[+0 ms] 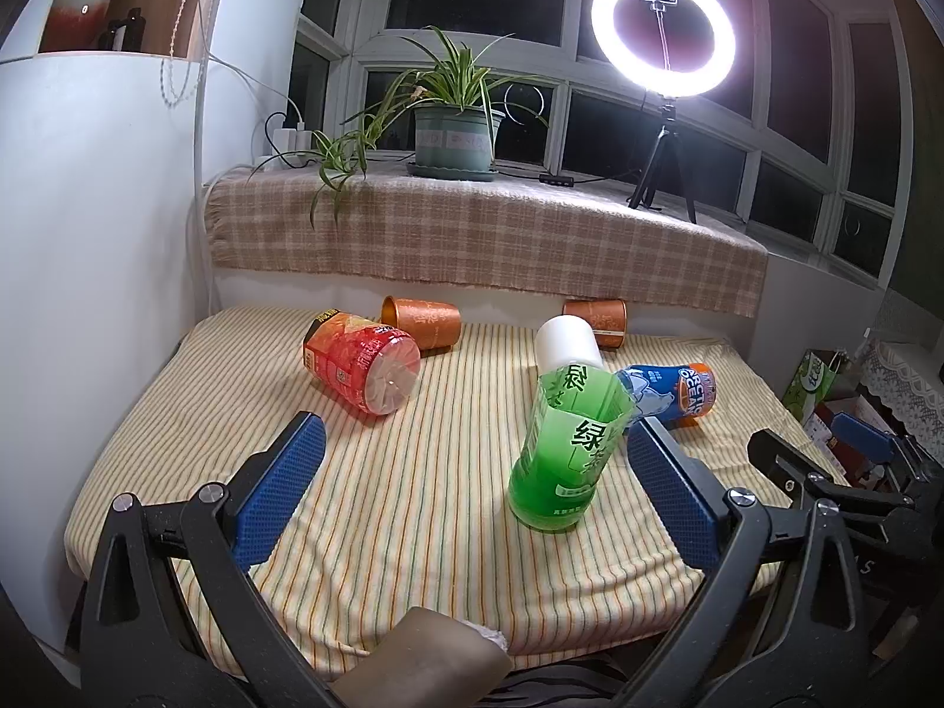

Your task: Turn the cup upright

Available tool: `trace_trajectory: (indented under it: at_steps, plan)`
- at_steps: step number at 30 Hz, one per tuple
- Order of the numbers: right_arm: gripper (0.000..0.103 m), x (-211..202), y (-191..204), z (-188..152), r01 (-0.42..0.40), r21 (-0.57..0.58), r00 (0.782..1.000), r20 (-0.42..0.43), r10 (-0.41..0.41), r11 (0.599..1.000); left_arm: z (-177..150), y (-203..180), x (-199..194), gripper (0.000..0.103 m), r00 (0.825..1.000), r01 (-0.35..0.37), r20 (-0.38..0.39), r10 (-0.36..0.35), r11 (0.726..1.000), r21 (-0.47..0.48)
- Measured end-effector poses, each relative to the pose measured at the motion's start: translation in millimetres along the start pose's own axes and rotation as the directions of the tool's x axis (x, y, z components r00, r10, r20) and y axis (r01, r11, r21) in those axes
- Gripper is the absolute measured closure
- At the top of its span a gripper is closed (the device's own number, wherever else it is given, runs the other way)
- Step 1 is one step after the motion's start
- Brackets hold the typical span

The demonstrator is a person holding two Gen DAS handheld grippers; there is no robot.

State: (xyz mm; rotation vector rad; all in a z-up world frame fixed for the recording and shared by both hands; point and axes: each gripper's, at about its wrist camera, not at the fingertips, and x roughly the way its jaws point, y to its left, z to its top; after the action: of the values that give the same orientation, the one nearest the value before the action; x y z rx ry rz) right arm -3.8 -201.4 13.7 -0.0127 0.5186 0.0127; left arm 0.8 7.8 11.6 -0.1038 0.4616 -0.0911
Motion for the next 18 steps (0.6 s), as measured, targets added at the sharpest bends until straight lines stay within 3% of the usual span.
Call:
trace_trajectory:
  at_steps: [18]
  plan:
    - [0.0,4.8,0.8,-2.3,-0.005,0.001,1.0,-0.017,0.005,1.0,-2.1,2.4,-0.4,0.0,1.0,-0.006,-0.007,0.006,1.0,-0.003]
